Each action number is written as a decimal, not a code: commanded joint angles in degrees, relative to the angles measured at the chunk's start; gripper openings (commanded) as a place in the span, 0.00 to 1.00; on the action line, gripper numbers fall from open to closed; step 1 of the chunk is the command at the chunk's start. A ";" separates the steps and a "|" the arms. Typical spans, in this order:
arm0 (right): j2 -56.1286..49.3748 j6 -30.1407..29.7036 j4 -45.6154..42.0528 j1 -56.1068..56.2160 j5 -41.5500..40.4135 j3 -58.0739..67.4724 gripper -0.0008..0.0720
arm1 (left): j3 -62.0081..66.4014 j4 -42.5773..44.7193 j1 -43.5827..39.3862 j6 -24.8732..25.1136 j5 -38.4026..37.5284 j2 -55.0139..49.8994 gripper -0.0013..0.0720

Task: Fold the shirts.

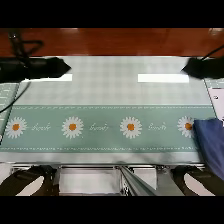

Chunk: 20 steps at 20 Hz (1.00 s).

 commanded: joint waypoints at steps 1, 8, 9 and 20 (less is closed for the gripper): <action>-7.91 10.54 -17.77 12.22 2.32 -10.16 0.04 | -5.53 12.76 -3.17 -9.01 -3.43 -6.49 0.04; -10.93 11.28 -18.14 10.62 3.98 -12.59 0.05 | -13.14 14.84 -1.81 -9.03 -3.58 -6.71 0.04; -10.93 11.28 -18.14 10.62 3.98 -12.59 0.05 | -13.14 14.82 -1.86 -9.03 -3.63 -6.80 0.04; -10.93 11.28 -18.14 10.62 3.96 -12.59 0.05 | -13.14 14.82 -1.86 -9.01 -3.61 -6.80 0.04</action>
